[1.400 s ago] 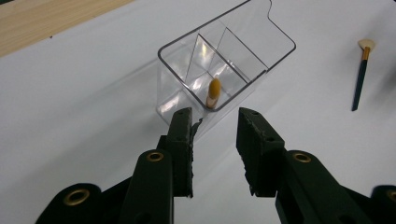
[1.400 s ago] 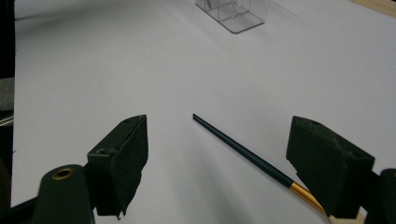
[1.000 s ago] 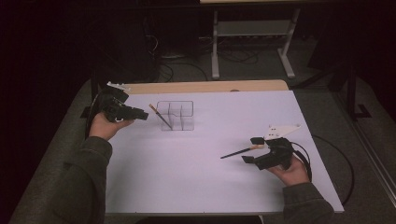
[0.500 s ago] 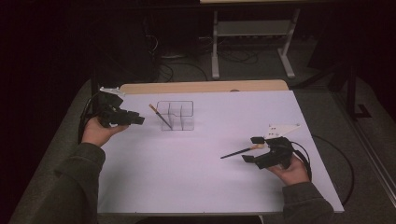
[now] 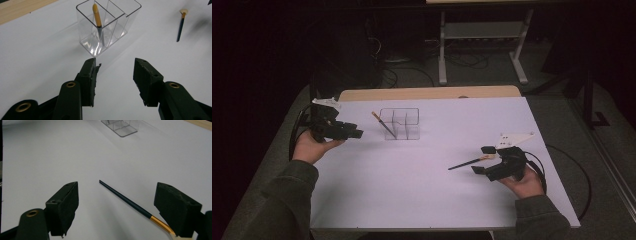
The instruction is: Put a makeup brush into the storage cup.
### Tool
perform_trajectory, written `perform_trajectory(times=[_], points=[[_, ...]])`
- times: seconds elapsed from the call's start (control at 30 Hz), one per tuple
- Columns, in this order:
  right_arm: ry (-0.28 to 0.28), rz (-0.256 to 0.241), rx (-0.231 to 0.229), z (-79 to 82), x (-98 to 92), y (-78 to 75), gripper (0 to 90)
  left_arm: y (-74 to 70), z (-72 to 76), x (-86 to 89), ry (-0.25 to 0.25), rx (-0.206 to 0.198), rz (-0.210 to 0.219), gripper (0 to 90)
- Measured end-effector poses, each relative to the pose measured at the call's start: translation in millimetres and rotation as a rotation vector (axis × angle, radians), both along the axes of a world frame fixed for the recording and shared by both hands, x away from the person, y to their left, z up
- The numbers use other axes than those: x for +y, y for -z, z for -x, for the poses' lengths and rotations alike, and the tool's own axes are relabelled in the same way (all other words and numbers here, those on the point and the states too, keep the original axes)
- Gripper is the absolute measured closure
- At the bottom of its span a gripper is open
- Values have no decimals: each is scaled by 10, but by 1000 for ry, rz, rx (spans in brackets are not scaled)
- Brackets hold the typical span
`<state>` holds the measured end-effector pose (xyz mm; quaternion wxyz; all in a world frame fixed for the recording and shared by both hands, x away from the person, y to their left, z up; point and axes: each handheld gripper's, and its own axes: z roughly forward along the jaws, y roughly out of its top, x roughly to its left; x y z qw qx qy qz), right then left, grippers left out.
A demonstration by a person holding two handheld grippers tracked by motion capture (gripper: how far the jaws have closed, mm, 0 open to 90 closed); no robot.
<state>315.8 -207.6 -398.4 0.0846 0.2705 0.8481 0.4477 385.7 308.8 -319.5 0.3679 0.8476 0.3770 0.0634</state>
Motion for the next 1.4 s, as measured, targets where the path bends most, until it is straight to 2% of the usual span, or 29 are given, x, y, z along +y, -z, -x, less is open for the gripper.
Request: perform_trajectory(times=[0.4,0.53,0.67,0.87,1.3,1.4], points=[[9,12,-7,34,-44,-32,189,-22,125,-35,16,-14,-9,509],[9,11,-13,36,-46,-36,189,-12,166,-67,38,-9,-24,492],[7,17,-12,40,-44,-36,189,-19,211,-88,42,-14,-17,484],[18,17,-9,68,-75,-34,189,-13,225,-112,57,-14,-19,476],[19,15,-17,71,-105,-30,187,-23,293,-209,61,-42,-6,459],[18,16,-16,70,-99,-27,186,-25,309,-236,78,-46,-15,456]])
